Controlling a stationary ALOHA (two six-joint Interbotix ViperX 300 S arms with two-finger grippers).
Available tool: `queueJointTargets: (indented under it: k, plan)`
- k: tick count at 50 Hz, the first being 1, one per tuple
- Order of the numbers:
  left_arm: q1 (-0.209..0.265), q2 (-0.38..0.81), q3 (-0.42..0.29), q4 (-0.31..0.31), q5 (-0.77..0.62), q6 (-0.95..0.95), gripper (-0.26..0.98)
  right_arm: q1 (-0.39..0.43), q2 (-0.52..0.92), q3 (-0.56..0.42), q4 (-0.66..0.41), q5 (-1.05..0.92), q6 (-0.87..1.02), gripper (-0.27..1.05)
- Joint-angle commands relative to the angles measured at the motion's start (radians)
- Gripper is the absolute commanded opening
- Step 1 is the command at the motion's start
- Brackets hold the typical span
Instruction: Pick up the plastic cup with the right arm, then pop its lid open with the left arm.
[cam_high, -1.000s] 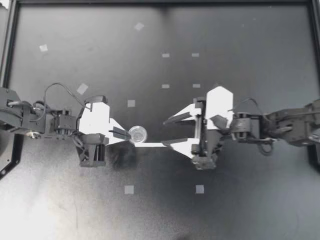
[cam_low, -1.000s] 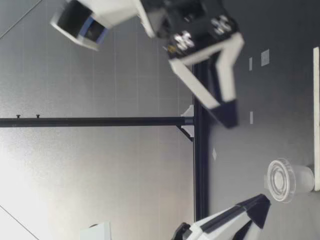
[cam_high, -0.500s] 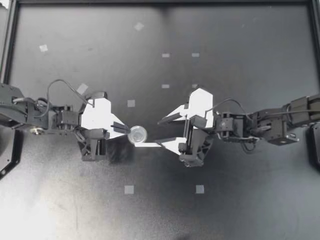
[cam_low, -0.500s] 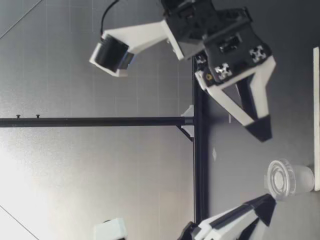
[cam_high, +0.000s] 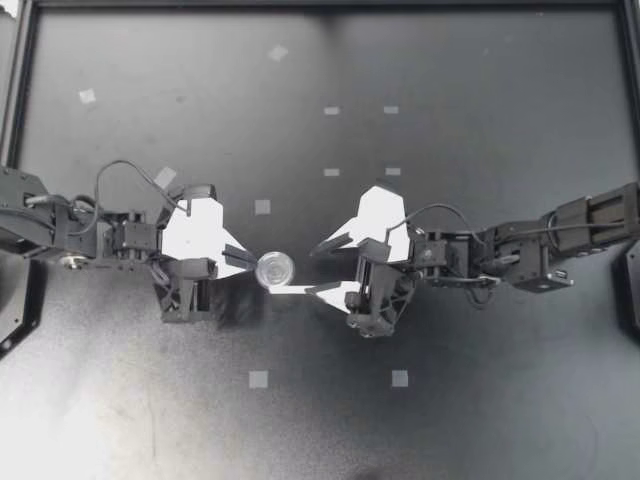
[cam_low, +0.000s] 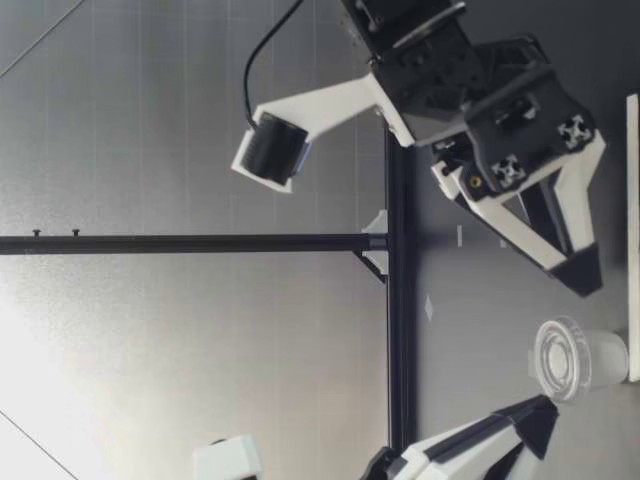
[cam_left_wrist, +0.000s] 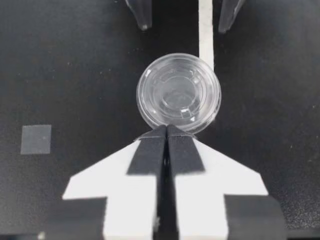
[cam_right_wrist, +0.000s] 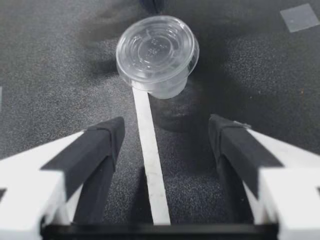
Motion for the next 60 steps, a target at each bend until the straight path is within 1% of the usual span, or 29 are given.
queueJointTargets:
  k: [1,47,60]
  plan:
    - [0.003,-0.028,-0.017,0.002,-0.003,-0.002,-0.03,-0.009,-0.009,-0.026,-0.002,-0.005,-0.002,0.68]
    - [0.003,-0.029,-0.021,-0.003,0.000,-0.008,-0.03,-0.011,0.074,-0.114,-0.009,0.018,-0.002,0.68]
    - [0.003,-0.023,-0.026,-0.005,-0.003,-0.008,-0.03,-0.014,0.077,-0.126,-0.009,0.018,-0.002,0.68]
